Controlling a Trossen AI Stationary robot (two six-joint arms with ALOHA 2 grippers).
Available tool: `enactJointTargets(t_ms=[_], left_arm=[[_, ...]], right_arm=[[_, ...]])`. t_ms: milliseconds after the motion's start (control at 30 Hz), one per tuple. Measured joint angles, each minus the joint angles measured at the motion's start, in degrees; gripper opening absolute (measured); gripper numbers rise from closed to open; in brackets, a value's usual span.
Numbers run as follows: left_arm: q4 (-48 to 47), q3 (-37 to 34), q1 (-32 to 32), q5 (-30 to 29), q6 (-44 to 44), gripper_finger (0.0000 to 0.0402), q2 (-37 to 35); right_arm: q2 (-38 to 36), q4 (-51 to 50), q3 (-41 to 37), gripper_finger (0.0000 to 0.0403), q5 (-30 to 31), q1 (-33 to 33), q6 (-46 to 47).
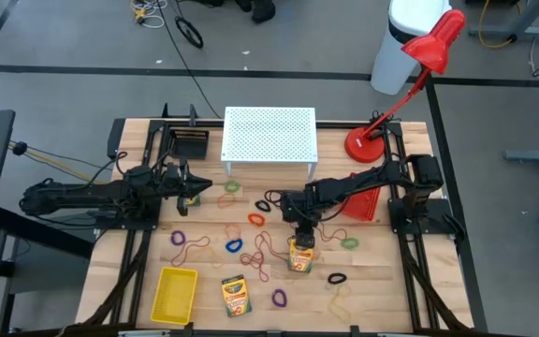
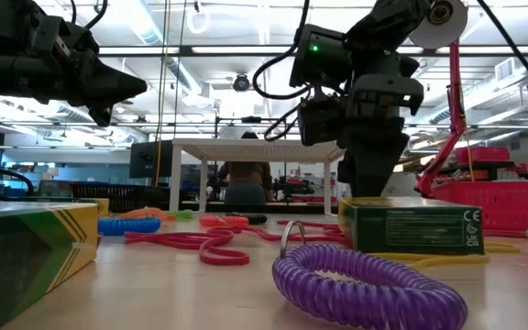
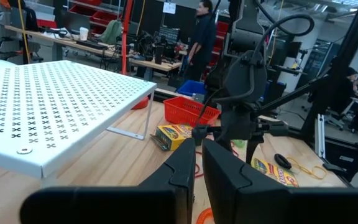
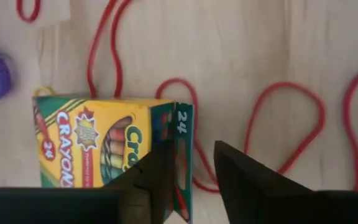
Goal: Pick & Place Office Desk Supplies
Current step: Put the box yellow crayon into the red bin
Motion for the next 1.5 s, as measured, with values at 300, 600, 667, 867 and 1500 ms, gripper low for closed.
enactJointTargets(t_ms=[300,600,667,867,1500], left_arm=[[-0.02,0.01,0.0,0.07,0.0,0.0035,0.02],[-0.02,0.0,0.0,0.02,0.0,0.0035,0.02],[-0.02,0.0,0.0,0.02,0.0,0.0035,0.0],[-0.02,0.02,0.02,0.0,0.0,0.0035,0.0],[-0.02,0.0,0.01,0.0,0.01,0.0035,0.0]], right_arm=[[-0.26,0.27,0.0,0.0008,-2.22,0.03,0.35],[-7.53,-0.44,0.01,0.0005,4.51,0.9,3.27],[-9.32,-1.1,0.04,0.0003,7.25,1.86,4.01],[-11.26,-1.45,0.04,0.0002,12.86,5.64,7.59],[-11.34,-8.05,7.08,0.0001,23.38,13.2,11.13]])
